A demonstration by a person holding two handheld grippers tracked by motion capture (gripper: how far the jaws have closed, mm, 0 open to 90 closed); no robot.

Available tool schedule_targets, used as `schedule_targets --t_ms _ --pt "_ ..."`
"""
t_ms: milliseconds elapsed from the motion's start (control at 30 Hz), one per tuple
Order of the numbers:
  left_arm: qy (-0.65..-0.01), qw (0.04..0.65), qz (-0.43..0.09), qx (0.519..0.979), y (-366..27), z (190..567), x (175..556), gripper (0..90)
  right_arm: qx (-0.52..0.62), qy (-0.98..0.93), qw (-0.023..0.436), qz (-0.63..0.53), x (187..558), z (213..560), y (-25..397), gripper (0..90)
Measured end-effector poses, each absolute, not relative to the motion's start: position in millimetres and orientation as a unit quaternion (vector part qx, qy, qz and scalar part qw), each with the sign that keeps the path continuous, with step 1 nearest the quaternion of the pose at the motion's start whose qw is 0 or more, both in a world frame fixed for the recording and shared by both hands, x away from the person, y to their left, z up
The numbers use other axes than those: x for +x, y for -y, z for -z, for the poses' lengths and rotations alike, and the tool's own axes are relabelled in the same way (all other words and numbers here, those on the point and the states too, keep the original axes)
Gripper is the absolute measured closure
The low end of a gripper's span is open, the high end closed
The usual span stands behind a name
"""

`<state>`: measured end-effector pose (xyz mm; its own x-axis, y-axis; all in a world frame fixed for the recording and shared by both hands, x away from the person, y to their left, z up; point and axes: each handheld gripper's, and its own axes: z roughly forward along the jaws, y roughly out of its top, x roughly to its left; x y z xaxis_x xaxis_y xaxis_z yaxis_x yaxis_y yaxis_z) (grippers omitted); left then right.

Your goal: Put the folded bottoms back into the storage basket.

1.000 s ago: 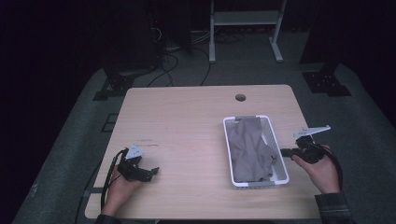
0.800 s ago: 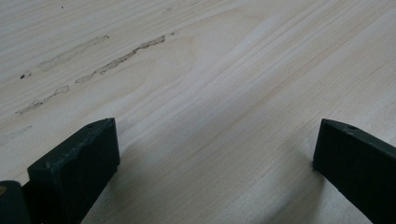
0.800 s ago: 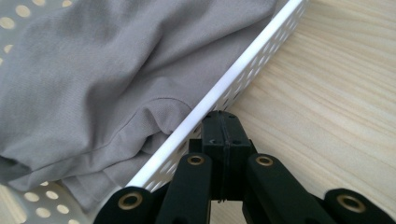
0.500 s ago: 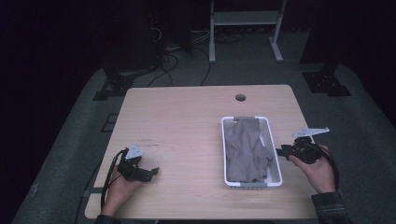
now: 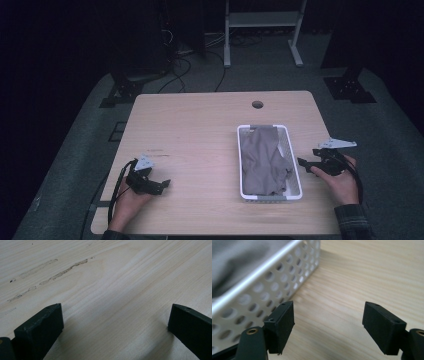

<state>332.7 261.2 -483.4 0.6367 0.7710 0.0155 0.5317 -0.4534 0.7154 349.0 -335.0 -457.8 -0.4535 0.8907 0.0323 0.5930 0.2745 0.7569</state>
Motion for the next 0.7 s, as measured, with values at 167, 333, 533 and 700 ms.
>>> schedule_targets --t_ms 167,333,533,700 --pt "-0.390 0.348 -0.172 0.835 -261 483 333 0.0 0.496 -0.770 0.203 -0.346 353 467 339 23.8" --pt "-0.390 0.348 -0.172 0.835 -261 483 333 0.0 0.498 -0.777 0.208 -0.323 355 474 338 23.0" --pt "-0.390 0.348 -0.172 0.835 -261 483 333 0.0 0.500 -0.779 0.206 -0.317 357 481 336 16.9" --pt "-0.390 0.348 -0.172 0.835 -261 483 333 0.0 0.504 -0.768 0.211 -0.335 356 486 340 12.6"
